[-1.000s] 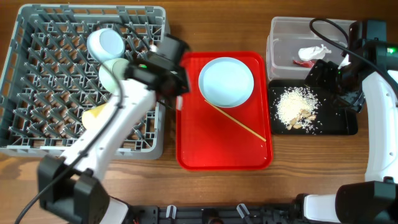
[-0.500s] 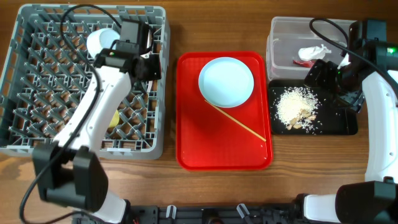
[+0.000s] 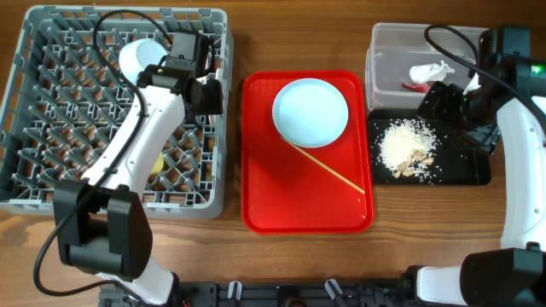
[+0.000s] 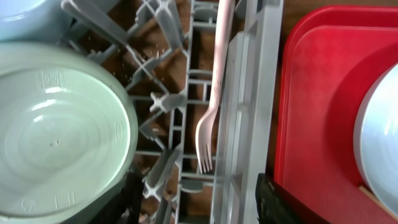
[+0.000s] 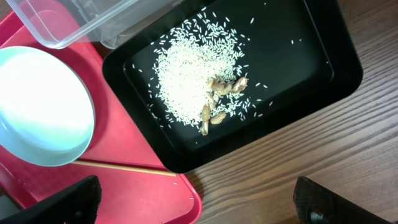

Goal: Sort waste into correct bins and load items into the dishwasher rack
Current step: 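Reach the left gripper back to the wooden chopstick on the red tray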

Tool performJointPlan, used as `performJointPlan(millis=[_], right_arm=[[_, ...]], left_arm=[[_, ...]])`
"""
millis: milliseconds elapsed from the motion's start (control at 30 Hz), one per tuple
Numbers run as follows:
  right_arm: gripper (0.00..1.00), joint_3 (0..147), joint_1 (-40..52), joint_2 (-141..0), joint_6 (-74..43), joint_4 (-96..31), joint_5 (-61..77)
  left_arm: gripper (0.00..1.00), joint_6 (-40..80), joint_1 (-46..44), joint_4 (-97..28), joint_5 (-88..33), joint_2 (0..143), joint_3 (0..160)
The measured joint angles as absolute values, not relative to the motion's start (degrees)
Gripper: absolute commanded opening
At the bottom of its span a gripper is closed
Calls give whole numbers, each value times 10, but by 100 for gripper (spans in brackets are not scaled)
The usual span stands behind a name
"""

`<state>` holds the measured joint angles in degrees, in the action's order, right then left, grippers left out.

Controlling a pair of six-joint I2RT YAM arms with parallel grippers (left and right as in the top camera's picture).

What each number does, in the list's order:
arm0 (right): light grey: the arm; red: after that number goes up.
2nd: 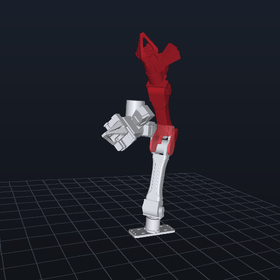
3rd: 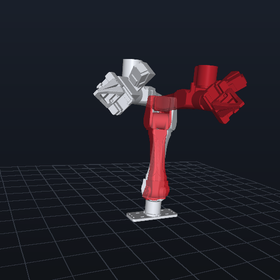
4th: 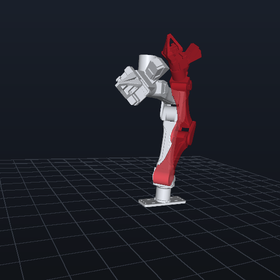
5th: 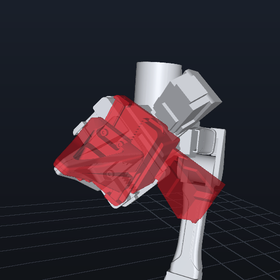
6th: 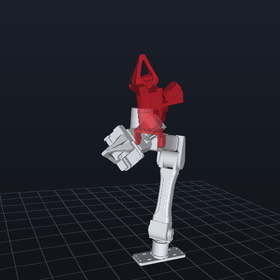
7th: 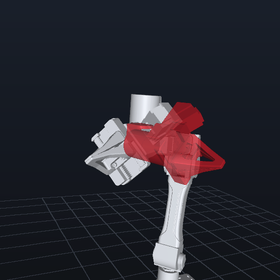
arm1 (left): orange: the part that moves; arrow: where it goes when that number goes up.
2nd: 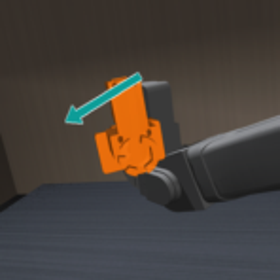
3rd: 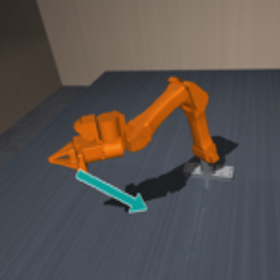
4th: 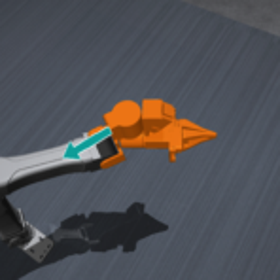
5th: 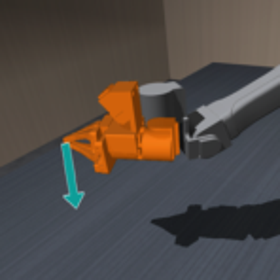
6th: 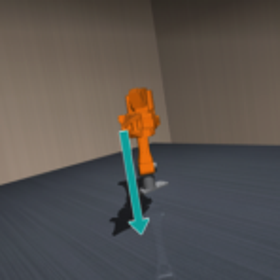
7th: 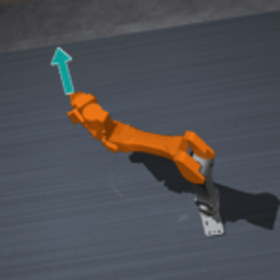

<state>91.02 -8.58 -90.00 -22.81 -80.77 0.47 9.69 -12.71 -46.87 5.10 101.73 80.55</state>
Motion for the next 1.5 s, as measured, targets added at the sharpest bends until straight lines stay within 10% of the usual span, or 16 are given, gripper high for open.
performJointPlan(millis=[200,500,1500], right_arm=[[100,910,-86,-900,-226,-808,6],[100,910,-86,-900,-226,-806,6],[100,910,-86,-900,-226,-806,6]], left_arm=[[4,112,-180,-489,-5,970,806],[4,133,-313,-530,-59,1013,806],[5,167,-314,-559,36,1165,806]])
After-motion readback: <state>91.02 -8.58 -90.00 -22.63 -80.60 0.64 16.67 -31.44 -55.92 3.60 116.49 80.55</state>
